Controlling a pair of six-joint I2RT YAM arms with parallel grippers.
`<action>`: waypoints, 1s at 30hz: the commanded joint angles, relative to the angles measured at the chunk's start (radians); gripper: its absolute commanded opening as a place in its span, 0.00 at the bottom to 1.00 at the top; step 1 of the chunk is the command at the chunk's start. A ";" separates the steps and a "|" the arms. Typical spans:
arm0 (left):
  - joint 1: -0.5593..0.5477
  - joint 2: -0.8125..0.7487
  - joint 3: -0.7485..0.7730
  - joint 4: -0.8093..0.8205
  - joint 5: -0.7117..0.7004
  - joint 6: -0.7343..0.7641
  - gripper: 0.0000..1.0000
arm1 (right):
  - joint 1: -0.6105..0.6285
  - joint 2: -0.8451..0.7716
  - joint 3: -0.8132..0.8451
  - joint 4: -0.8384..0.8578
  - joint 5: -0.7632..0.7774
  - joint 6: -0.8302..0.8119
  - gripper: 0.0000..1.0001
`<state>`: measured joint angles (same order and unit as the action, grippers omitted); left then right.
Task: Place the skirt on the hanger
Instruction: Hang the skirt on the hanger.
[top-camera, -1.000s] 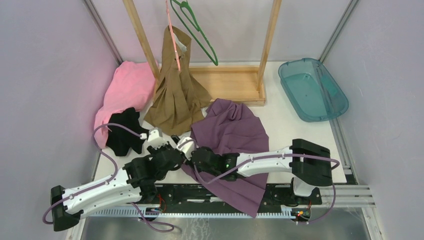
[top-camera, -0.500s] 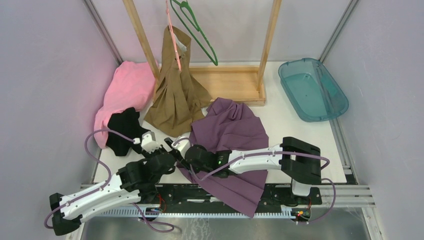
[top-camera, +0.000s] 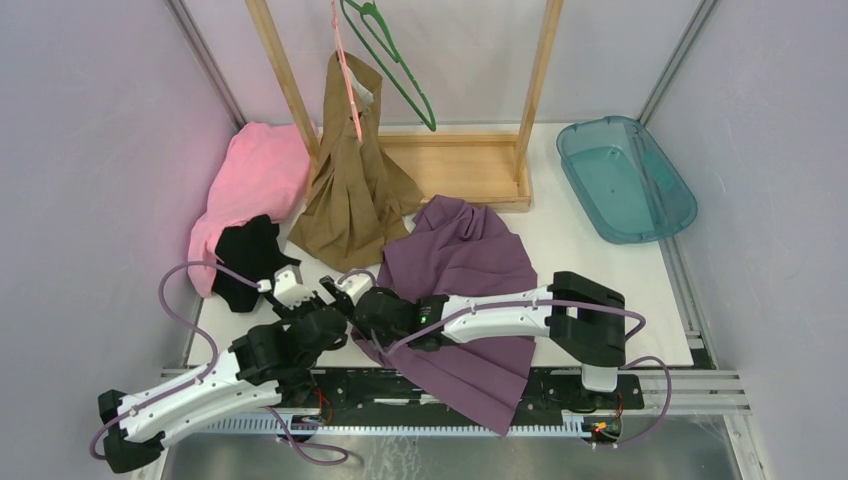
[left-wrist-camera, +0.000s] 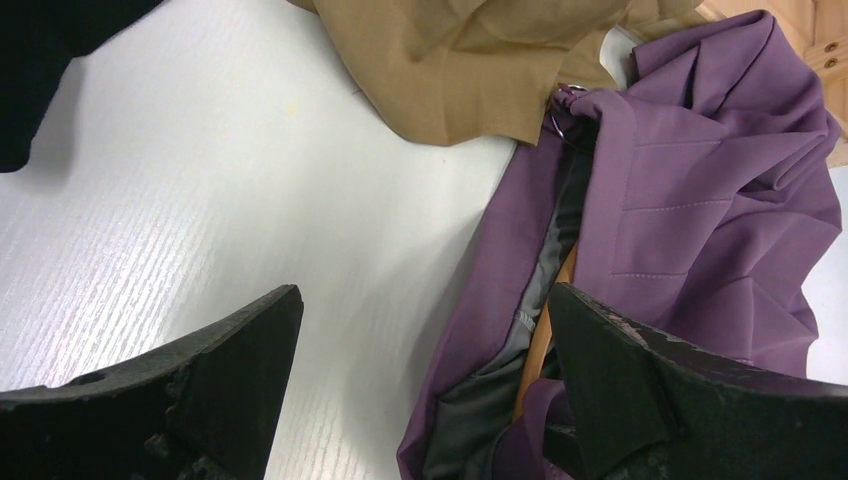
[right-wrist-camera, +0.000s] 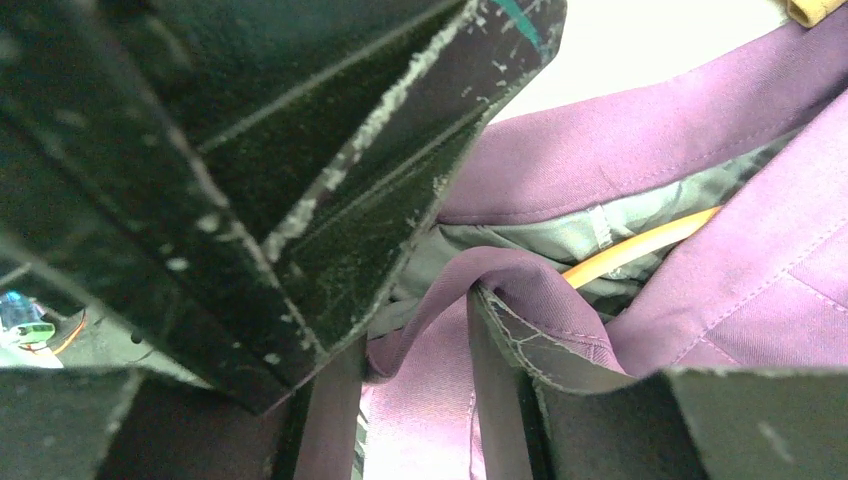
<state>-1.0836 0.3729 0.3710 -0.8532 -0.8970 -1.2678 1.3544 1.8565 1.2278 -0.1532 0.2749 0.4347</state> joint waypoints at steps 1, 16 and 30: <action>-0.023 -0.042 0.066 0.003 0.078 -0.025 0.98 | -0.146 0.058 0.021 -0.161 0.309 0.100 0.46; -0.024 -0.049 0.118 0.007 0.070 0.005 0.99 | -0.163 -0.063 -0.075 -0.022 0.359 0.043 0.65; -0.023 -0.070 0.169 -0.020 0.069 0.030 0.99 | -0.122 -0.141 -0.054 -0.007 0.223 0.092 0.66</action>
<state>-1.1030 0.3244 0.5060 -0.8825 -0.8078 -1.2655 1.1973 1.7985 1.1381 -0.1829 0.5259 0.5003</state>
